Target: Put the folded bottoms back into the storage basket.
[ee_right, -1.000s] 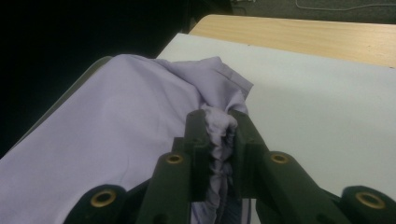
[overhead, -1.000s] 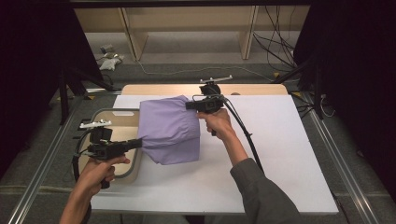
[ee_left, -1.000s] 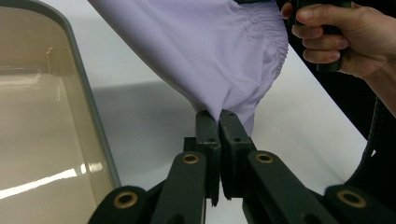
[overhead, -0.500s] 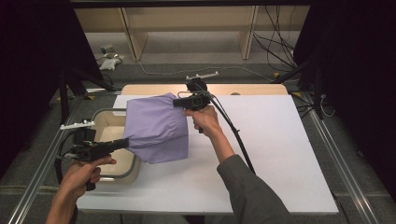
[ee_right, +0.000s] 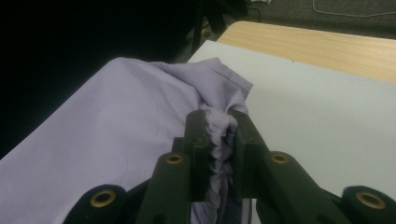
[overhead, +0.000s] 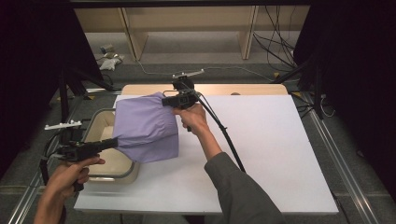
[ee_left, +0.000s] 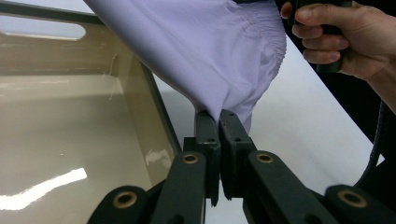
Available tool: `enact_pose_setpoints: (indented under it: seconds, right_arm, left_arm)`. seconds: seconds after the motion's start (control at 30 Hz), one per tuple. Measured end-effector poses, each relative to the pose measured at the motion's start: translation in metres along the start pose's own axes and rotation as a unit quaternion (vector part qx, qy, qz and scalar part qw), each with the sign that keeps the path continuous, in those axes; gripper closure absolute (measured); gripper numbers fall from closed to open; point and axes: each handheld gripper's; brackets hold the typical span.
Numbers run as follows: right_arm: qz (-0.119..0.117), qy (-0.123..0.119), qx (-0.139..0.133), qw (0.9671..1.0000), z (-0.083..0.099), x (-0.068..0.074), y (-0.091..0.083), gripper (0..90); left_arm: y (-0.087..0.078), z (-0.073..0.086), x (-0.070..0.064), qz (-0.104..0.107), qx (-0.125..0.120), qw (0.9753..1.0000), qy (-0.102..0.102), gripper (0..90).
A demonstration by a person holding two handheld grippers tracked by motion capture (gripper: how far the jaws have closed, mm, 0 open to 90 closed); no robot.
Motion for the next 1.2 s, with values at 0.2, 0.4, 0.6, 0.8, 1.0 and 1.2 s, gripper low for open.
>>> enact_pose_setpoints:
  seconds: [0.2,0.4,0.6,0.8,1.0,1.2]
  right_arm:
    - [0.0,-0.003,0.0,1.0,-0.005,0.008,0.006,79.1]
    - [0.002,-0.01,0.004,0.9999,-0.01,0.023,0.015,79.1]
    - [0.0,-0.018,0.001,0.9998,-0.018,0.04,0.023,79.1]
    - [0.003,-0.025,0.003,0.9997,-0.02,0.052,0.034,79.0]
    - [0.002,-0.029,0.004,0.9996,-0.02,0.063,0.044,78.9]
    - [0.003,-0.031,0.008,0.9995,-0.02,0.07,0.051,78.9]
  left_arm:
    - [-0.01,0.0,0.011,-0.001,-0.007,0.9999,-0.011,87.2]
    - [-0.02,0.001,0.02,-0.009,-0.012,0.9997,-0.017,87.2]
    - [-0.033,0.001,0.029,-0.017,-0.019,0.9994,-0.024,87.2]
    - [-0.04,0.002,0.038,-0.03,-0.022,0.9988,-0.032,87.2]
    - [-0.048,0.004,0.048,-0.046,-0.025,0.9978,-0.041,87.1]
    - [-0.052,0.005,0.053,-0.056,-0.024,0.9971,-0.044,87.1]
Point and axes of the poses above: each handheld gripper's, and its own axes: y roughly forward along the jaws, z roughly out of its underside, x roughly to its left, and after that the axes turned 1 degree about y, right-handed
